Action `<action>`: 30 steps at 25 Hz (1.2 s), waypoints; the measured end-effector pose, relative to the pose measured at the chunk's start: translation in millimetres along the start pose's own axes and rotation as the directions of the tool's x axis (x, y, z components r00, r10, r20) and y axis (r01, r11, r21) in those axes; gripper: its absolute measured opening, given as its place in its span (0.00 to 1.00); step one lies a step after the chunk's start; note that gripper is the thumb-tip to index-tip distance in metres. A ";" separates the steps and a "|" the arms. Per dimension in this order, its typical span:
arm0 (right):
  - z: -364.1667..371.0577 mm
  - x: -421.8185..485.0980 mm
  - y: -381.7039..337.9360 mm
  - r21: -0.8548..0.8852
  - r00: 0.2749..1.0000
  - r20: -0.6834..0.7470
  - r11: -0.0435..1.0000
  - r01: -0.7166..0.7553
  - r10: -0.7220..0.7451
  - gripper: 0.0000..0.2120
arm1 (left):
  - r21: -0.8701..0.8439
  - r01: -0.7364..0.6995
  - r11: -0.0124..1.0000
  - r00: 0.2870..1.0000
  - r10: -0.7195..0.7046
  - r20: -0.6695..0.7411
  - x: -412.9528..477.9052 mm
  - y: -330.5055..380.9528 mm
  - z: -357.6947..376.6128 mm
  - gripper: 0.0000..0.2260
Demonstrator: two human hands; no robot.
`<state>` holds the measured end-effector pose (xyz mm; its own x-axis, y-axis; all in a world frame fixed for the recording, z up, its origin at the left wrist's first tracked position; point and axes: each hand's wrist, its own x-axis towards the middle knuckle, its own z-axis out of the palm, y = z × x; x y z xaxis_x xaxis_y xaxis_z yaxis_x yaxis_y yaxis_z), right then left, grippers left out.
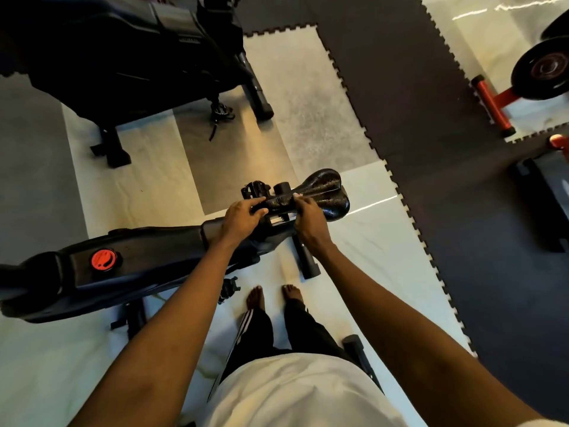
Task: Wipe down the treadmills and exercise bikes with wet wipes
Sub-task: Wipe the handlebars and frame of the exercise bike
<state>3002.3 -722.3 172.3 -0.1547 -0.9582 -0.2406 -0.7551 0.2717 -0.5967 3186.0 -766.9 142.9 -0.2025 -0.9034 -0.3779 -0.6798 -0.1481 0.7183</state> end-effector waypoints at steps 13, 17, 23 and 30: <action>-6.6 22.2 22.4 0.058 0.990 -0.124 0.996 -0.065 0.071 0.15 | 0.063 -0.084 0.994 0.996 0.086 -0.030 13.9 -20.5 8.1 0.17; -18.7 38.8 34.9 0.036 0.977 -0.141 0.987 -0.158 0.161 0.12 | 0.093 -0.098 0.991 0.994 0.101 -0.030 14.5 -18.4 4.9 0.17; 17.2 25.3 -5.9 0.038 0.997 -0.055 0.998 0.057 -0.055 0.12 | 0.061 -0.092 0.994 0.996 0.093 -0.005 15.1 -18.2 3.4 0.16; -6.5 36.8 23.1 0.162 0.979 -0.199 0.987 -0.021 0.054 0.07 | -0.178 0.086 0.980 0.996 -0.084 0.019 8.7 -23.4 -6.1 0.13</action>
<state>2975.0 -751.8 154.6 -0.3186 -0.9408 -0.1156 -0.6382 0.3031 -0.7077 3204.5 -773.8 126.3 -0.1581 -0.8802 -0.4475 -0.5581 -0.2942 0.7759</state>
